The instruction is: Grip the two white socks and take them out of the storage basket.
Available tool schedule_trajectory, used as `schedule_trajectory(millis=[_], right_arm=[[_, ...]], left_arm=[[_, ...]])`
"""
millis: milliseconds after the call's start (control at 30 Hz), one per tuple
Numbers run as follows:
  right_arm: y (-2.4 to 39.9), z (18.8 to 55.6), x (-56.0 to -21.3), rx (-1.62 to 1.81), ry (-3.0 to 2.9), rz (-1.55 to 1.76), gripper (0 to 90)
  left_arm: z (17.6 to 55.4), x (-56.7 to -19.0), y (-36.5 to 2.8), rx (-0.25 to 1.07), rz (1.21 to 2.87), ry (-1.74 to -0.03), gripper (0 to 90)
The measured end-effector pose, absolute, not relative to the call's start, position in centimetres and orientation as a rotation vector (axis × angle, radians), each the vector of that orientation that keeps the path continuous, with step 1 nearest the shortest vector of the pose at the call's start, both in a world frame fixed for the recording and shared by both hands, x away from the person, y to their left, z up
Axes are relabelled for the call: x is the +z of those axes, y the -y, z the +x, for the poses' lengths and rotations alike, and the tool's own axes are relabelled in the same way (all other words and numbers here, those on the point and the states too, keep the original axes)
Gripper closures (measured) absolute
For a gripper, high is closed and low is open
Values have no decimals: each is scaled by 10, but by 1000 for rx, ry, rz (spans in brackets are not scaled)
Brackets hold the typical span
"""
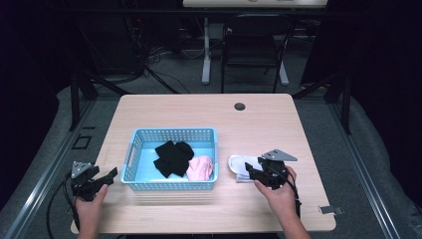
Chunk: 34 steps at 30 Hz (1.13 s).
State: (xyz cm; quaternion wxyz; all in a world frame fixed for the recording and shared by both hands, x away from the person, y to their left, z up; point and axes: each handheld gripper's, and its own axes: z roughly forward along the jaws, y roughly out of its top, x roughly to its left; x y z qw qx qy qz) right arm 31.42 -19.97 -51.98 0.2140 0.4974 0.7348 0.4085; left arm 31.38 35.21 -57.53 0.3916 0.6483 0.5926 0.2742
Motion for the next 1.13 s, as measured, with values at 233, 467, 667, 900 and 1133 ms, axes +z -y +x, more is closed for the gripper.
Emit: schedule_trajectory(millis=[233,467,667,900,1133], right_arm=[[178,299,-531,1149,-2111,1264,459],[168,293,-546,1124,-2129,1202,482],[167,291,-553,1148,-2124,1202,510],[167,296,-561,1169,-2154,1277,510],[174,296,-558,1171,-2109,1311,493]], left_arm=[[314,-576,-351,699,1645,-1501,264],[314,-576,-351,700,1647,-1501,264],[314,-576,-350,692,1657,-1501,264],[315,-576,-351,698,1651,-1505,264],[315,-575,-350,695,1652,-1502,264]])
